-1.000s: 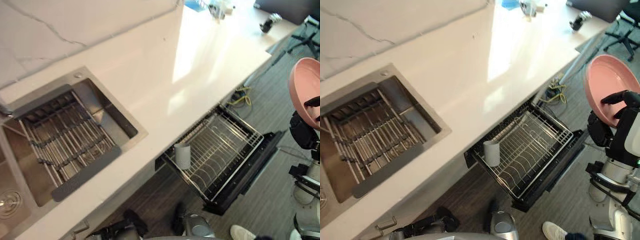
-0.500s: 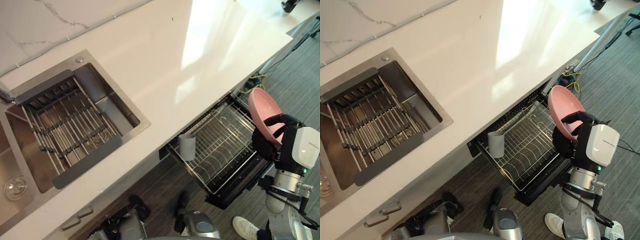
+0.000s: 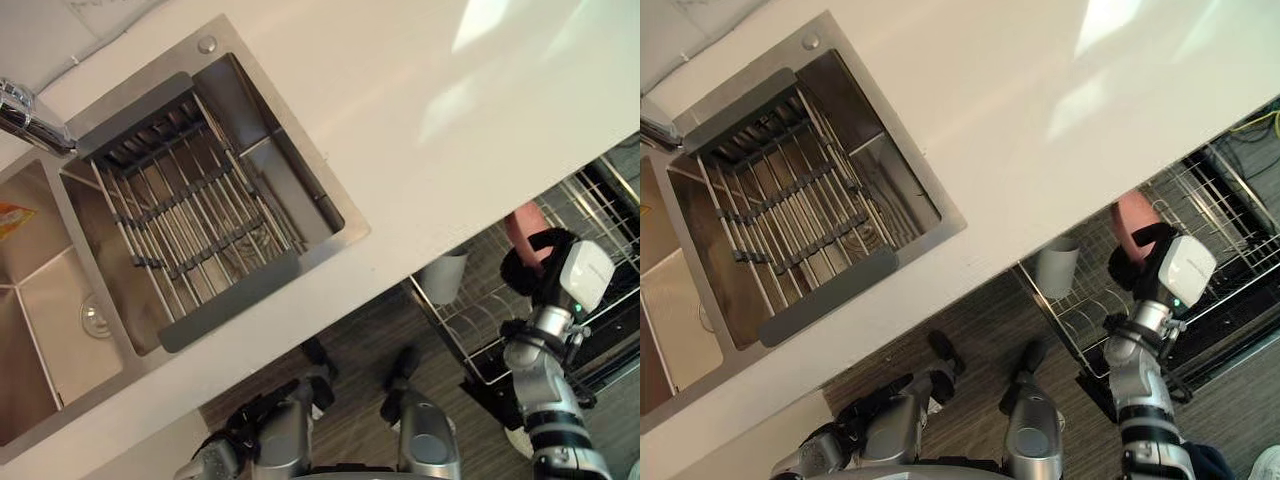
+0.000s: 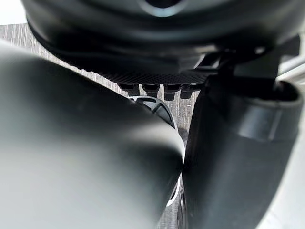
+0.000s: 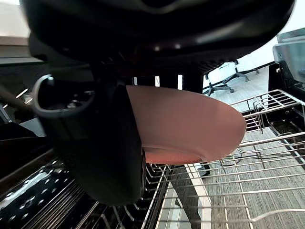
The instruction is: Walk over to the sink, pick up the cup, carry it to the dishwasher, place the cup inside the dishwasher, then close the dishwasher door
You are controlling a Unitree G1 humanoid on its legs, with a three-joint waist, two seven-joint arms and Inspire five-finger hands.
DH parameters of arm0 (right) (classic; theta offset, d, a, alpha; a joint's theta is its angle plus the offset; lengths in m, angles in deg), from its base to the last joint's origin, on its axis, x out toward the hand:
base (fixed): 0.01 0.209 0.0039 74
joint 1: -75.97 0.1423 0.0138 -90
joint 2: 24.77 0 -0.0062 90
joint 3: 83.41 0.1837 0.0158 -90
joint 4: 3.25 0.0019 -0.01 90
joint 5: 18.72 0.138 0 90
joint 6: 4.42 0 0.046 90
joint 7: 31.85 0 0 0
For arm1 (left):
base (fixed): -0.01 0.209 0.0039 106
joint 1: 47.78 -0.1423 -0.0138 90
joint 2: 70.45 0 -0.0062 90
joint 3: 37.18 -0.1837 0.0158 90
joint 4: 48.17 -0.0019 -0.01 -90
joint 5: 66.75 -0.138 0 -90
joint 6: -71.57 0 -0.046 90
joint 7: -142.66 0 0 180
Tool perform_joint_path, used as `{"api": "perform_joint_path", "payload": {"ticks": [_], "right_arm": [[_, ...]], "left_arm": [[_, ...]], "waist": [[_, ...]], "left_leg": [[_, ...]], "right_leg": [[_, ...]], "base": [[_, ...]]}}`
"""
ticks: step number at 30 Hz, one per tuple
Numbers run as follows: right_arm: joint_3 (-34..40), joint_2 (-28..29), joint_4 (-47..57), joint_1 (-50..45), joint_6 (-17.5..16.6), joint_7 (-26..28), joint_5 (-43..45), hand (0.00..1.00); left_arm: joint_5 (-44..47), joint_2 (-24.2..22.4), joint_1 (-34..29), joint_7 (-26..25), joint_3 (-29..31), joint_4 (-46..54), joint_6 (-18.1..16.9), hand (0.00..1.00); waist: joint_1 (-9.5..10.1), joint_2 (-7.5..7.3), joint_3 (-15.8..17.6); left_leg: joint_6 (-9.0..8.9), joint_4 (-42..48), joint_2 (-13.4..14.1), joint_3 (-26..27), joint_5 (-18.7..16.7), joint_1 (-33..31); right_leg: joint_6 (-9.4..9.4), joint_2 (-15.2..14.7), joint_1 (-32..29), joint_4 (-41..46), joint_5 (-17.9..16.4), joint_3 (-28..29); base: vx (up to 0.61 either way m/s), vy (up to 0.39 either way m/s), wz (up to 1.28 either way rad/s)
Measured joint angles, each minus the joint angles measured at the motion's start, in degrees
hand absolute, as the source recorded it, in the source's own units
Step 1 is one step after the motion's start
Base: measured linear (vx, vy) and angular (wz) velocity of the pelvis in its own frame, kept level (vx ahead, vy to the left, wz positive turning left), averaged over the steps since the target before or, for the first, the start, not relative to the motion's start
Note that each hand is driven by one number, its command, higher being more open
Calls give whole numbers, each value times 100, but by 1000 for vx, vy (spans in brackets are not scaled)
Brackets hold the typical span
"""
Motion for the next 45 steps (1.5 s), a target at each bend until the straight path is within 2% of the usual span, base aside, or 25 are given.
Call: {"api": "perform_joint_path", "payload": {"ticks": [3, 7, 11, 15, 18, 21, 22, 24, 31, 36, 38, 45], "right_arm": [[-258, -394, -315, 492, 121, -77, 63, 0], [-405, -570, -521, 808, 326, -80, 102, 0], [-407, -549, -566, 799, 376, -92, 95, 0], [-405, -519, -564, 669, 362, -136, 48, 0], [-404, -481, -563, 516, 329, -238, 48, 0], [-385, -302, -555, 350, 286, -400, 49, 0], [-380, -238, -546, 253, 252, -486, 50, 0], [-355, -106, -541, 137, 197, -628, 54, 0], [-321, 546, -298, -584, -216, -1161, 59, 0], [-426, 1276, -480, -1133, -256, -1148, 76, 0], [-427, 1370, -342, -1362, -354, -1198, 55, 0], [-415, 1491, -144, -1511, -357, -1253, 55, 0]], "left_arm": [[139, 3, 172, 58, -160, -168, -12, 100], [333, 10, 325, 44, -289, -302, -11, 100], [448, 28, 422, 45, -393, -448, -42, 100], [442, 30, 488, 47, -401, -544, -82, 100], [437, 54, 614, 19, -405, -687, -70, 100], [417, 97, 661, -71, -406, -694, -46, 100], [385, 108, 670, -91, -405, -697, -27, 100], [313, 117, 674, -121, -403, -697, -27, 100], [192, 141, 675, -217, -399, -686, -16, 100], [185, 132, 673, -233, -392, -664, -15, 100], [149, 117, 670, -266, -390, -652, -15, 100], [97, 118, 666, -282, -385, -649, -9, 100]], "waist": [[9, 119, 54], [49, 229, 103], [81, 247, 111], [58, 243, 114], [10, 194, 148], [-14, 101, 181], [-13, 68, 174], [-15, 24, 172], [-40, -85, 174], [-33, -98, 176], [-45, -100, 176], [-41, -137, 168]], "left_leg": [[34, -121, -93, -36, 79, -123], [-10, -190, -192, -243, 174, -204], [-193, -308, -214, -499, 323, -237], [-237, -346, -190, -655, 344, -231], [-361, -349, -185, -672, 334, -206], [-395, -352, -145, -657, 316, -144], [-482, -352, -131, -648, 305, -118], [-540, -357, -109, -631, 288, -57], [-549, -420, -65, -592, 285, 118], [-562, -445, -110, -600, 295, 157], [-561, -455, -162, -608, 295, 177], [-512, -502, -202, -620, 330, 215]], "right_leg": [[15, -109, -277, 176, -13, 87], [29, -142, -417, 279, -28, 111], [11, -127, -501, 289, -60, 114], [-18, -119, -534, 351, -131, 119], [-24, -145, -565, 511, -186, 120], [-59, -164, -564, 640, -247, 138], [-74, -172, -563, 690, -281, 143], [-92, -172, -542, 749, -329, 164], [-95, -172, -466, 859, -433, 215], [-75, -237, -454, 943, -469, 208], [-61, -308, -454, 1005, -478, 209], [-52, -358, -454, 1082, -480, 213]], "base": [[10, 69, -6], [-12, 37, 1], [0, 0, 0], [0, 0, 0], [12, -1, 0], [47, -8, -3], [54, -19, -3], [57, -30, -5], [46, -15, -4], [17, 11, 2], [20, 39, 5], [0, 9, 1]]}}
